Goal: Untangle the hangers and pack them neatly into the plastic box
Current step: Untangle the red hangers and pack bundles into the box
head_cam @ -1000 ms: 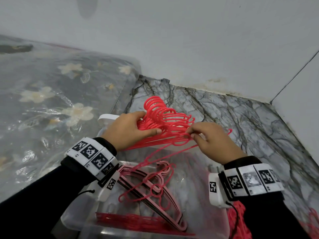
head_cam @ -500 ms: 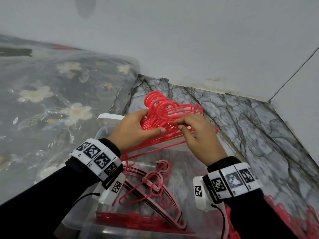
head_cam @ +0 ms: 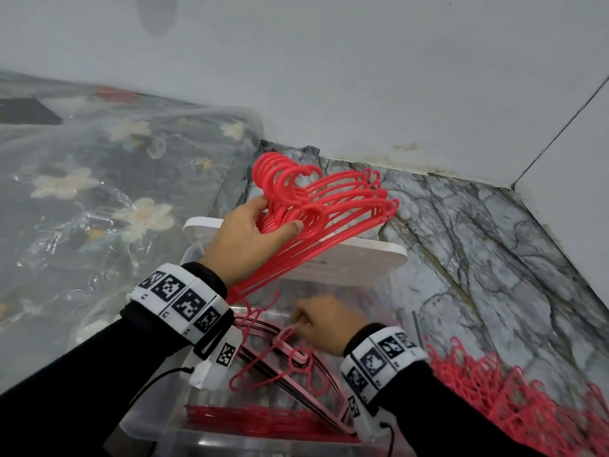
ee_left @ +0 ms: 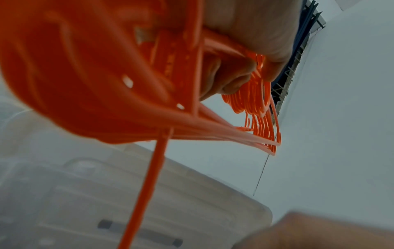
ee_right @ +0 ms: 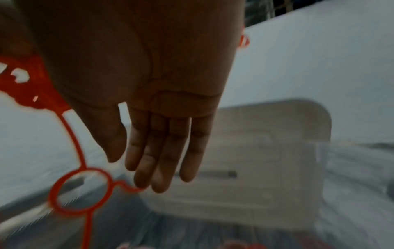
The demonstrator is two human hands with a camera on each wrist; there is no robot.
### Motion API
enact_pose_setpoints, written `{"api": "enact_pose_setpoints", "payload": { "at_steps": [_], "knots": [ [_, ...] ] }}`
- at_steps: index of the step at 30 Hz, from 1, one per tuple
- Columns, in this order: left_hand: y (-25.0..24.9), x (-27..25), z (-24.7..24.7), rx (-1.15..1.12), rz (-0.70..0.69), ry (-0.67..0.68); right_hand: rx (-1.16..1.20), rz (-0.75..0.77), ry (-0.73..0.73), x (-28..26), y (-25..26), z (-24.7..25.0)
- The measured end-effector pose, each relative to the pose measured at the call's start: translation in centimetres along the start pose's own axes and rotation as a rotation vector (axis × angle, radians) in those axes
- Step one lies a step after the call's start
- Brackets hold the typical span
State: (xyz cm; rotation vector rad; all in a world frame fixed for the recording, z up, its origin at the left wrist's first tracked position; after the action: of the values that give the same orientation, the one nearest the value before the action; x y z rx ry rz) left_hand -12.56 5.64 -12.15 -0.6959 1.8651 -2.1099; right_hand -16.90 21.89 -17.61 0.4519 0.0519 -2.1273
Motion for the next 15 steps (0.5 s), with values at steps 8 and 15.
{"api": "enact_pose_setpoints", "payload": {
  "at_steps": [8, 15],
  "knots": [
    [-0.8, -0.7, -0.7, -0.159, -0.05, 0.01, 0.59, -0.164, 0.254, 3.8, 2.0, -7.7],
    [-1.1, -0.6, -0.5, -0.218, -0.078, -0.024, 1.107, -0.152, 0.237, 4.7, 2.8, -8.6]
  ]
}}
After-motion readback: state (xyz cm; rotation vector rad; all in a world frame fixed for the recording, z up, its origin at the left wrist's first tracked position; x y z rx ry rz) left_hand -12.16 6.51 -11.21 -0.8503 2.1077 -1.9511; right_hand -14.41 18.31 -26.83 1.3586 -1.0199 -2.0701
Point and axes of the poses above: each hand's wrist, its own x-axis towards the middle knuckle, its own z-axis out of the back of the hand, y = z × x, the point moved 1 cm from there along x, towards the middle knuckle, and after that the axes turned 13 degrees about -x, right-handed, at the moved point
